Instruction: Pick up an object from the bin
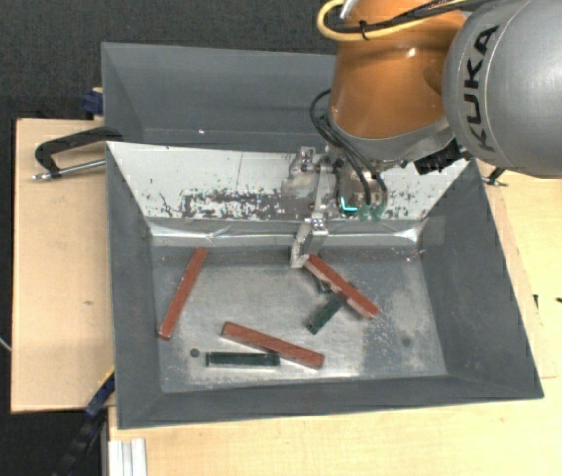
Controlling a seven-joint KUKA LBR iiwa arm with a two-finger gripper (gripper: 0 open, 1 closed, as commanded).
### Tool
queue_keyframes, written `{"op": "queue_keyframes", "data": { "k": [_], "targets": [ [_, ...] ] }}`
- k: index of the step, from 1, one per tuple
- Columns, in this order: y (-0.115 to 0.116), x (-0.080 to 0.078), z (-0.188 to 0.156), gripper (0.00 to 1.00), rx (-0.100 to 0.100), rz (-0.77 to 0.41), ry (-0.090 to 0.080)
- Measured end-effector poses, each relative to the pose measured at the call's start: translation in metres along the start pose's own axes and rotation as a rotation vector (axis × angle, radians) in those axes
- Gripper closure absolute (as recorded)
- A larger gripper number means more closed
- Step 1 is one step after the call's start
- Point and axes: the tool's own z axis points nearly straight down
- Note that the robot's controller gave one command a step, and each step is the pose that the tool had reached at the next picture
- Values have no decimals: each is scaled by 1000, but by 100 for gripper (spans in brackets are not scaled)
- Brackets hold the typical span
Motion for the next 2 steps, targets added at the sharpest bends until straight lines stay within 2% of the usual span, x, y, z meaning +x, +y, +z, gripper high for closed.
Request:
{"op": "queue_keyframes", "data": {
  "k": [1, 2],
  "targets": [
    [-1, -1, -5, 0, -1, 2, -8],
    [-52, 25, 76, 0, 0, -63, -12]
  ]
}}
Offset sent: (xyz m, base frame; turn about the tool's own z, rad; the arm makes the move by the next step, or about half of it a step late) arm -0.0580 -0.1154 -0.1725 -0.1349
